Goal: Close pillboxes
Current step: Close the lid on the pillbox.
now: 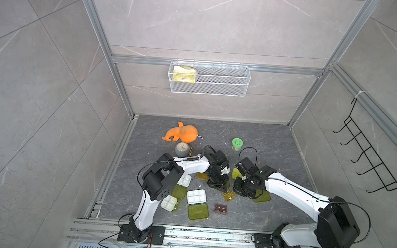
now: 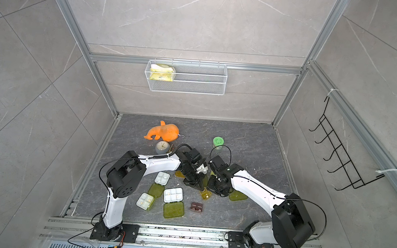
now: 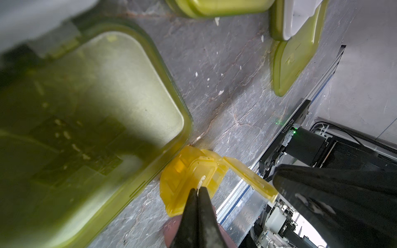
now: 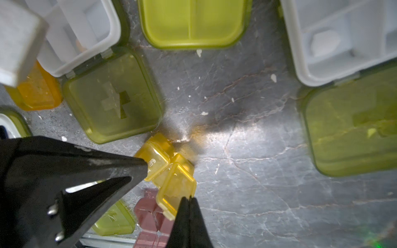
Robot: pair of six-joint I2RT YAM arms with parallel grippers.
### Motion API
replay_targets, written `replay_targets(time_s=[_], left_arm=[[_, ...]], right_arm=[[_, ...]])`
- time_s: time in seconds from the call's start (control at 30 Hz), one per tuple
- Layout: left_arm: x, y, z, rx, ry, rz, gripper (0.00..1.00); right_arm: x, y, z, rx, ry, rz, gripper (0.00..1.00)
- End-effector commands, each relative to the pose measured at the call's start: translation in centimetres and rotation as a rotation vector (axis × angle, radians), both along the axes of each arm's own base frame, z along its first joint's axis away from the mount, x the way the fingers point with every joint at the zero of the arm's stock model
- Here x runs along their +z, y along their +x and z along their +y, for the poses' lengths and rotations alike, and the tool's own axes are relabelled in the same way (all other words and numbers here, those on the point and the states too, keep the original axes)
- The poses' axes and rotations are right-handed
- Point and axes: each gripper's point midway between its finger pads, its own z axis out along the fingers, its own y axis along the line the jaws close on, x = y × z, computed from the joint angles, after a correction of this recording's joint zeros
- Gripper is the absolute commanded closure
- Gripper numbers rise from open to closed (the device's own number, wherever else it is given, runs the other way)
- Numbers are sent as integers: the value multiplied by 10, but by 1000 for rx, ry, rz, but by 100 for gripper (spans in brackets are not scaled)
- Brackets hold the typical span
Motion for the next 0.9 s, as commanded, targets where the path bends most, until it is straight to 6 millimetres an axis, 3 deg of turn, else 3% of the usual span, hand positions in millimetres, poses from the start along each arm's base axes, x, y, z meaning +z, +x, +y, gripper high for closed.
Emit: replay_targets(time_s=[0.0, 0.43, 0.87], left_arm=[[1, -4, -2, -30, -1, 13, 100], [0, -3, -1, -27, 4, 16, 100], [-1, -4, -1, -20, 9, 21, 100]], right_arm=[[-6, -3, 4, -7, 8, 26, 100], [-13, -2, 21, -4, 66, 43, 100], [-28, -12, 22, -8, 79, 71, 100]])
